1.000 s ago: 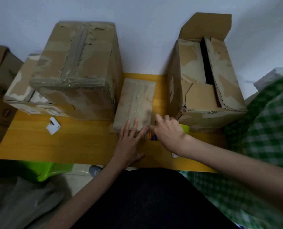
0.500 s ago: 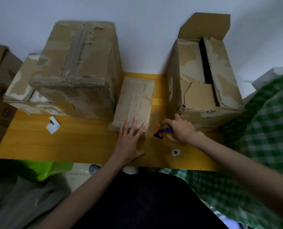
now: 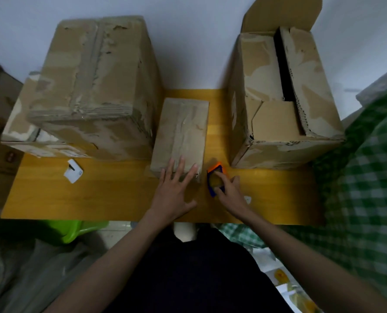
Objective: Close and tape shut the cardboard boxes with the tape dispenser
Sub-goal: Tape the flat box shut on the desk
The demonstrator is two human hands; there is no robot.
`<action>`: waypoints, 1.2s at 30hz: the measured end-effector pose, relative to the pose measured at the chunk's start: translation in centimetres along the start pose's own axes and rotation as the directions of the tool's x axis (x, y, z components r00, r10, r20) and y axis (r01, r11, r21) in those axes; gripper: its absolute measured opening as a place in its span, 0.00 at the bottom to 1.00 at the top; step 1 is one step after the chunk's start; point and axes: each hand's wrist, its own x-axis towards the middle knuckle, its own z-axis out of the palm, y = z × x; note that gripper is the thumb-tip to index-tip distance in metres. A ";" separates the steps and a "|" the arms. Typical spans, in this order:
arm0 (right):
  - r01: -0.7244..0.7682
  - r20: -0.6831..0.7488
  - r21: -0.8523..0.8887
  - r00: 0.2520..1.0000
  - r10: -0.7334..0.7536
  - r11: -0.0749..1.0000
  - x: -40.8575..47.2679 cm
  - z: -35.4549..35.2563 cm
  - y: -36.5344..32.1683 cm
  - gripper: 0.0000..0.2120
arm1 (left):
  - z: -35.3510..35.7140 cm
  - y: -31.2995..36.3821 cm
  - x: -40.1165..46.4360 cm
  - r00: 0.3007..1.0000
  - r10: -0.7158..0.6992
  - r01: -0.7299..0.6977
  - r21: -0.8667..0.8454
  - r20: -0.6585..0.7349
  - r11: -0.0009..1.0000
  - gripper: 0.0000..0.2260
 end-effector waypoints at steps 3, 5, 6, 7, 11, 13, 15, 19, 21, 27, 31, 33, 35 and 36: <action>-0.008 -0.067 0.083 0.998 0.013 0.997 0.6 1.7 0.0 0.23 | -0.2 -0.1 -0.1 1.000 0.010 -0.010 -0.005 0.010 1.000 0.47; 0.010 -0.099 0.075 0.995 -0.003 0.997 1.0 2.9 0.3 0.22 | -0.4 -0.1 -0.1 1.000 0.016 -0.016 -0.004 0.021 1.000 0.47; 0.031 -0.107 0.047 0.994 -0.026 0.998 1.2 3.4 0.5 0.22 | -0.4 -0.1 -0.1 1.000 0.018 -0.018 -0.005 0.024 1.000 0.46; 0.054 -0.105 0.012 0.993 -0.053 0.998 1.5 3.8 0.7 0.22 | -0.6 -0.1 -0.1 0.999 0.019 -0.019 -0.006 0.026 1.000 0.46; 0.094 -0.067 -0.191 0.992 -0.108 0.977 2.6 4.7 2.1 0.27 | -0.7 -0.1 -0.1 0.999 0.020 -0.020 -0.002 0.043 1.000 0.47; 0.091 -0.073 -0.284 0.990 -0.116 0.954 3.1 4.8 2.6 0.27 | -0.7 -0.2 -0.1 0.999 0.018 -0.019 0.010 0.042 1.000 0.47; 0.100 -0.078 -0.343 0.988 -0.135 0.934 3.5 4.7 3.1 0.24 | -0.7 -0.3 -0.1 0.999 0.024 -0.025 0.020 0.035 1.000 0.47; 0.116 -0.063 -0.376 0.987 -0.150 0.919 3.8 4.8 3.7 0.22 | -0.7 -0.4 -0.2 0.999 0.032 -0.033 0.015 0.035 0.999 0.47; 0.077 -0.062 -0.370 0.992 -0.108 0.926 3.8 4.8 3.2 0.22 | -0.8 -0.4 -0.2 0.999 0.032 -0.032 0.021 0.036 0.999 0.47; 0.119 -0.516 0.135 0.856 -0.033 0.984 1.6 2.8 -1.1 0.06 | -0.9 -0.2 -0.1 0.998 0.021 -0.021 0.001 0.056 1.000 0.48; 0.206 -0.497 0.328 0.868 -0.017 0.922 -0.1 1.4 -5.0 0.02 | -0.6 -0.2 -0.1 0.999 0.019 -0.019 -0.001 0.046 1.000 0.49; 0.178 -0.461 0.409 0.887 0.034 0.895 0.1 1.6 -6.3 0.06 | -0.5 -0.2 -0.1 0.999 0.021 -0.021 -0.006 0.044 1.000 0.49; 0.127 -0.438 0.487 0.891 0.116 0.864 0.6 2.0 -7.1 0.09 | -0.4 -0.3 -0.1 0.999 0.028 -0.028 -0.010 0.043 1.000 0.49; 0.097 -0.427 0.511 0.891 0.154 0.854 0.8 2.1 -7.2 0.10 | -0.4 -0.3 -0.1 0.999 0.031 -0.031 -0.015 0.043 0.999 0.48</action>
